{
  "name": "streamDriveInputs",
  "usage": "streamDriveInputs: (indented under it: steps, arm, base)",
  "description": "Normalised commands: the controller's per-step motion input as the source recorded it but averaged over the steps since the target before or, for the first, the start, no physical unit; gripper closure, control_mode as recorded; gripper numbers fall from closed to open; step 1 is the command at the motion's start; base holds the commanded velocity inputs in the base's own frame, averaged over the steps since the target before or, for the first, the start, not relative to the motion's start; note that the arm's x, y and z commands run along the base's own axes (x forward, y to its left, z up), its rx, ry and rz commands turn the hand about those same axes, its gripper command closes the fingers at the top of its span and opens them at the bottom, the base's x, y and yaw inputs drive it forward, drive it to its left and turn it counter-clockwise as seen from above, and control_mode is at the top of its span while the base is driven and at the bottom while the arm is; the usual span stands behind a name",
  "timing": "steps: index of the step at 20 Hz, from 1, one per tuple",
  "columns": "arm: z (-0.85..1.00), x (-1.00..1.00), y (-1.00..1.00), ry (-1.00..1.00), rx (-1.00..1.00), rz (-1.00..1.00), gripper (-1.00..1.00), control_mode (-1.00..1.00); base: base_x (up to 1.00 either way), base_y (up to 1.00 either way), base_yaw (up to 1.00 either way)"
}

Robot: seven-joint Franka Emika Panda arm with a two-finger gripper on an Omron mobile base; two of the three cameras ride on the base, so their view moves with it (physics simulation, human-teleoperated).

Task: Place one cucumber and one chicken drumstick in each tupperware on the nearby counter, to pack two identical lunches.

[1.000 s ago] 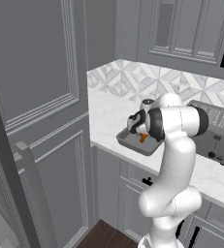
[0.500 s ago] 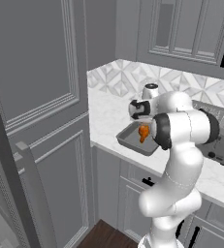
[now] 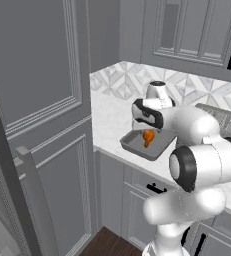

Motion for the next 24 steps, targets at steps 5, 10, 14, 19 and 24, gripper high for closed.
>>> streamDriveInputs:
  steps: [5,10,14,19,24]
  arm:
    - [0.0,-1.0,0.21,-0.12,0.0,0.31,-1.0,-1.0]
    - [0.0,-1.0,0.0,-0.15,0.0,0.32,-1.0,-1.0]
    - [0.42,-1.0,0.0,-0.02,0.0,0.28,-1.0,-1.0]
    - [0.64,-0.99,0.0,-0.01,0.0,0.11,-1.0,-1.0]
    - [0.21,-0.38,0.0,-0.02,0.0,0.0,-1.0,-1.0]
  base:
    - [0.0,0.0,0.0]
    - [0.0,0.0,0.0]
    - [0.0,0.0,0.0]
    - [0.0,0.0,0.0]
    - [0.0,0.0,0.0]
